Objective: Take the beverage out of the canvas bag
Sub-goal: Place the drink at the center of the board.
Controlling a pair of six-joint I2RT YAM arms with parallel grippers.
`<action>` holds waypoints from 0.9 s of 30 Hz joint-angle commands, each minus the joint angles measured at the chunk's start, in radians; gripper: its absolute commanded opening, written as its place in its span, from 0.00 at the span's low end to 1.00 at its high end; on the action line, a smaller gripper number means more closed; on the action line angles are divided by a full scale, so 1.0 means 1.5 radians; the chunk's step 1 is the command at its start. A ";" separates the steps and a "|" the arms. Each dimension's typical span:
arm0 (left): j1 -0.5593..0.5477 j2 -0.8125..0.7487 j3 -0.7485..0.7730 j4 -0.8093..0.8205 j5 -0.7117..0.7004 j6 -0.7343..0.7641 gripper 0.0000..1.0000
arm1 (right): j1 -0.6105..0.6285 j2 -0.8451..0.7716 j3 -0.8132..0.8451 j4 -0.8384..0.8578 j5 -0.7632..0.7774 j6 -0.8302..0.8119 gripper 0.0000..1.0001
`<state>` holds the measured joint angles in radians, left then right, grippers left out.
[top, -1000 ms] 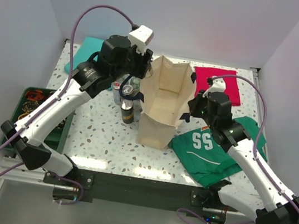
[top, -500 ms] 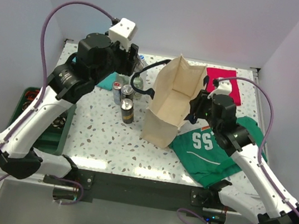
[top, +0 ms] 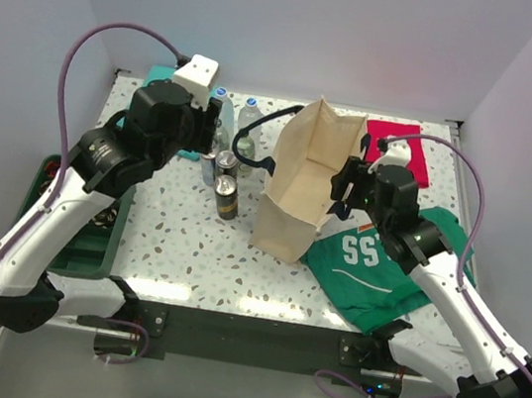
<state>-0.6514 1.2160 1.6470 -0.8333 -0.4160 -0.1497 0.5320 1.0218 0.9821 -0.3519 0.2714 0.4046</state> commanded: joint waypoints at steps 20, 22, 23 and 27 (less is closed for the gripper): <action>0.003 -0.069 -0.248 0.112 -0.023 -0.110 0.00 | 0.001 -0.066 0.046 0.001 0.010 -0.017 0.74; 0.008 -0.071 -0.270 0.130 -0.022 -0.113 0.00 | 0.000 -0.068 0.042 0.000 0.012 -0.016 0.75; 0.014 -0.070 -0.281 0.138 -0.017 -0.113 0.00 | 0.001 -0.069 0.039 0.003 0.013 -0.015 0.75; 0.026 -0.082 -0.326 0.176 -0.007 -0.120 0.00 | 0.001 -0.067 0.035 0.002 0.019 -0.016 0.75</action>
<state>-0.6342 1.1412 1.1992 -0.7372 -0.4267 -0.3023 0.5320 0.9371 1.0153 -0.3531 0.2726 0.3920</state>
